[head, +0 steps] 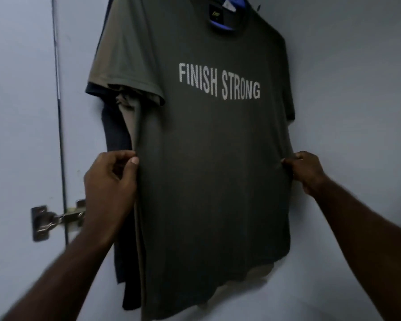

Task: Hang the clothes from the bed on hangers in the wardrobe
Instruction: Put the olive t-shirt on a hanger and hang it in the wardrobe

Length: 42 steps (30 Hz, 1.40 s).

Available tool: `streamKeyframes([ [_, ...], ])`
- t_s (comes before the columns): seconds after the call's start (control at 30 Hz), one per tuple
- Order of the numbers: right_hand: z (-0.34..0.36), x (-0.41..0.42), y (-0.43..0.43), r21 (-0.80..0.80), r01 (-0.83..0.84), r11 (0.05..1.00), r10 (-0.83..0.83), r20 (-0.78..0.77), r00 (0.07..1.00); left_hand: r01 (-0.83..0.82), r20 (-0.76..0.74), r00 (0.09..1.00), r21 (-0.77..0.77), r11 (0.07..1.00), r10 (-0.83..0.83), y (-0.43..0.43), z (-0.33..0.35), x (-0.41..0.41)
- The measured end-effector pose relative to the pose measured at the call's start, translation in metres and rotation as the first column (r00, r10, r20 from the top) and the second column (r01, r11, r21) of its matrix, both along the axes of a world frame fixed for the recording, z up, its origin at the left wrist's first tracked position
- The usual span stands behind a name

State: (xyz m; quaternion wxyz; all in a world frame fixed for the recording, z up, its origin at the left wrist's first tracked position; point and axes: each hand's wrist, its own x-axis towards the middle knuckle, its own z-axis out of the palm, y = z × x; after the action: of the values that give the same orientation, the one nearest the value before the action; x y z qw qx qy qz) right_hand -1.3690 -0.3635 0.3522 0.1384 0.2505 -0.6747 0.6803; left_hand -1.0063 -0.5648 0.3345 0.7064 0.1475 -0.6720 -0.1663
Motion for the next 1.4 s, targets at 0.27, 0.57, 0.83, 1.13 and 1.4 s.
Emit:
streamKeyframes([
  [0.27, -0.021, 0.013, 0.006, 0.032, -0.105, 0.994, 0.103, 0.056, 0.993, -0.048, 0.164, 0.986, 0.13, 0.99, 0.026, 0.015, -0.021, -0.007],
  [0.57, -0.028, 0.004, 0.022, 0.022, -0.137, 0.99, 0.137, 0.042, 0.99, -0.055, 0.01, 0.998, 0.171, 0.984, 0.054, 0.016, -0.021, -0.011],
  [0.83, -0.046, -0.007, 0.021, -0.002, -0.056, 0.998, 0.056, 0.016, 0.998, 0.043, -0.1, 0.995, 0.136, 0.99, -0.03, 0.026, -0.043, -0.005],
  [1.13, -0.153, -0.002, 0.01, 0.01, -0.259, 0.966, 0.25, 0.221, 0.943, 0.004, 0.158, 0.985, 0.381, 0.924, -0.07, 0.019, -0.155, -0.014],
  [1.4, -0.206, 0.0, 0.026, 0.0, -0.258, 0.966, 0.253, 0.198, 0.947, -0.039, 0.124, 0.992, 0.39, 0.92, -0.01, 0.026, -0.215, 0.002],
])
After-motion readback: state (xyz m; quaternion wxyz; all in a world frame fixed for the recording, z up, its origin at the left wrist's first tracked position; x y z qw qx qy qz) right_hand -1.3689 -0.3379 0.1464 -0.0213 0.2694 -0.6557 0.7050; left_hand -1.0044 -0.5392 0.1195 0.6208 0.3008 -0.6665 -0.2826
